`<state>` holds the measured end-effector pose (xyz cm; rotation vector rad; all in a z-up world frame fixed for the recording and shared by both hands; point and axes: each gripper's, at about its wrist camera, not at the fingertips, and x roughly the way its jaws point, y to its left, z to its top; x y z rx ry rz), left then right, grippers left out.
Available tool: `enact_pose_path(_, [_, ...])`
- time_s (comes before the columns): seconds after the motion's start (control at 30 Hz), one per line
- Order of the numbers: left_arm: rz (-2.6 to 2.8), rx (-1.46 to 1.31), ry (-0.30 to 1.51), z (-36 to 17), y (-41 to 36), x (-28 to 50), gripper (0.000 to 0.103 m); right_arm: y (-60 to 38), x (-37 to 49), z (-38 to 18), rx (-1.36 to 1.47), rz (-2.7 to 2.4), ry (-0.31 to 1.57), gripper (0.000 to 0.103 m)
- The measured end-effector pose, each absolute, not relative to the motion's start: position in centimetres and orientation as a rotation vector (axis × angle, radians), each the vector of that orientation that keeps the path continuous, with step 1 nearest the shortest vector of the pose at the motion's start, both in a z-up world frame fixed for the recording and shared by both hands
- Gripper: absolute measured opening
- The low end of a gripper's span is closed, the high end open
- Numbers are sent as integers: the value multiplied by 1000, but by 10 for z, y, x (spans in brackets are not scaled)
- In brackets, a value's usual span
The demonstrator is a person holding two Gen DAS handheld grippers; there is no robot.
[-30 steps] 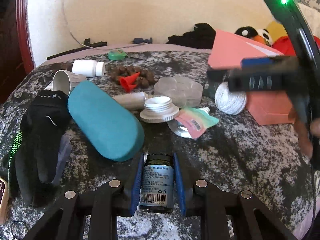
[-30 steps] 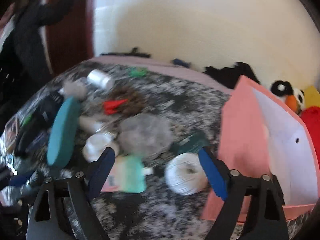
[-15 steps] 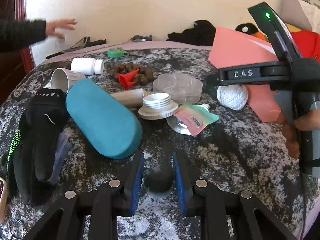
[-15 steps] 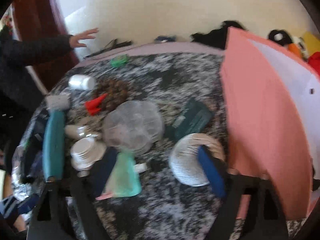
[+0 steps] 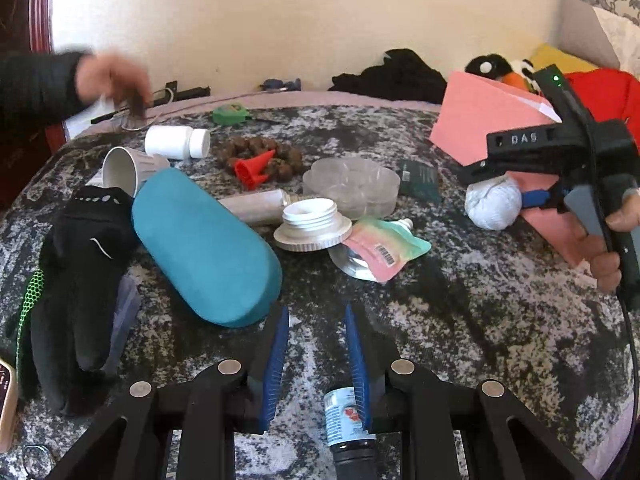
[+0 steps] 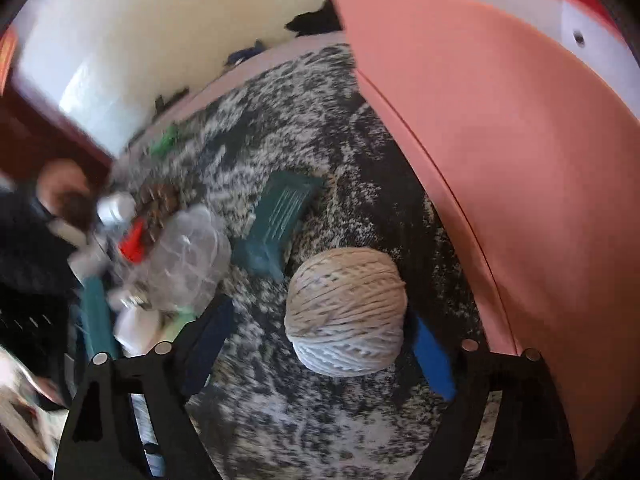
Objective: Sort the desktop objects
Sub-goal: 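Grasp the white twine ball with the right tool while the left tool lifts the glass bottle, then lift the twine ball with the right tool while the left tool holds the bottle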
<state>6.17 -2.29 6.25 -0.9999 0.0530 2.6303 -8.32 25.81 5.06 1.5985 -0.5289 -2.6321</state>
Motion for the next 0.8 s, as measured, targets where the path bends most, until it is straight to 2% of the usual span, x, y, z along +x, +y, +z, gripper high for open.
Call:
enact_pose_path(0.1, [2628,-1022,63,57,-21,61,24,243,-85,33,1716,-2612,-362,88])
enact_pose_path(0.2, [2604,-1068,47,44,-22,59,24,228,-83,28,1709,-2664,-165,84])
enact_pose_path(0.23, [2594,-1084,38,40,-22,58,24,229,-82,30,1692,-2663,-175,76])
enact_pose_path(0.27, [2588,-1095,38,37,-22,58,24,230,-82,31,1675,-2663,-185,58])
enact_pose_path(0.3, [2578,-1105,35,32,-22,59,24,231,-81,33,1658,-2662,-195,46])
enact_pose_path(0.37, [2560,-1099,16,28,-21,62,24,232,-79,36,1628,-2660,-215,10])
enact_pose_path(0.4, [2548,-1088,10,27,-20,64,24,234,-78,36,1619,-2661,-225,4])
enact_pose_path(0.47, [2528,-1082,41,24,-13,69,30,236,-77,36,1603,-2658,-241,0])
enact_pose_path(0.57, [2501,-1101,94,12,-2,76,46,238,-74,35,1598,-2635,-230,0])
enact_pose_path(0.7, [2508,-1087,138,3,6,82,58,239,-70,35,1596,-2599,-240,0])
enact_pose_path(0.73, [2514,-1080,146,3,8,83,58,240,-71,34,1595,-2592,-250,0])
enact_pose_path(0.77, [2520,-1073,154,2,10,84,52,240,-72,33,1589,-2591,-254,0])
enact_pose_path(0.8, [2519,-1074,147,2,10,83,40,240,-72,33,1582,-2592,-252,0])
